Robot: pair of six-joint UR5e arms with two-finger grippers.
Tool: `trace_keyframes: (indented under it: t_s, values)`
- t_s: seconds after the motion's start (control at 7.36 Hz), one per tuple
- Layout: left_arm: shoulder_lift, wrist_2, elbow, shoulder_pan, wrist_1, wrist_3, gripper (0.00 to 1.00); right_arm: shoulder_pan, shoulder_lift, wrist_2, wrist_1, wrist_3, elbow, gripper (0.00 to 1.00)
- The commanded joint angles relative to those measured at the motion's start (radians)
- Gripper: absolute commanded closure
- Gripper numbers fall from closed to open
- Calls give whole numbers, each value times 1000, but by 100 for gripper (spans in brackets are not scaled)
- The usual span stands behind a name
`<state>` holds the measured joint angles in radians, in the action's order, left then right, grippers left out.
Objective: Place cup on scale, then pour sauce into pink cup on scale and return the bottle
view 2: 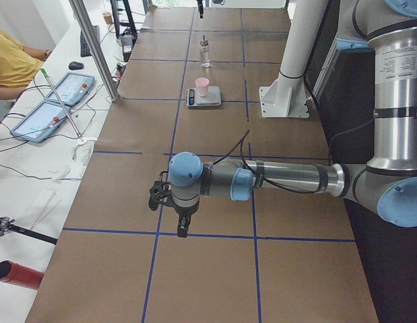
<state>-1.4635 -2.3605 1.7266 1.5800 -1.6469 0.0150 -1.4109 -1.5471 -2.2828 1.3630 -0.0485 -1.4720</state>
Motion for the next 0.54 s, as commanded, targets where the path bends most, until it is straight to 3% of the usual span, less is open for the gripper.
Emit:
trace_keyframes:
  t_s: [0.0,0.41]
  values:
    - [2,3,-4,-5,-19,2,0,0,-28,-20,-12,-59,-14,0]
    - [2,7,-9,-5,-13,0,0,24,-27,-29,7,-50,-42,0]
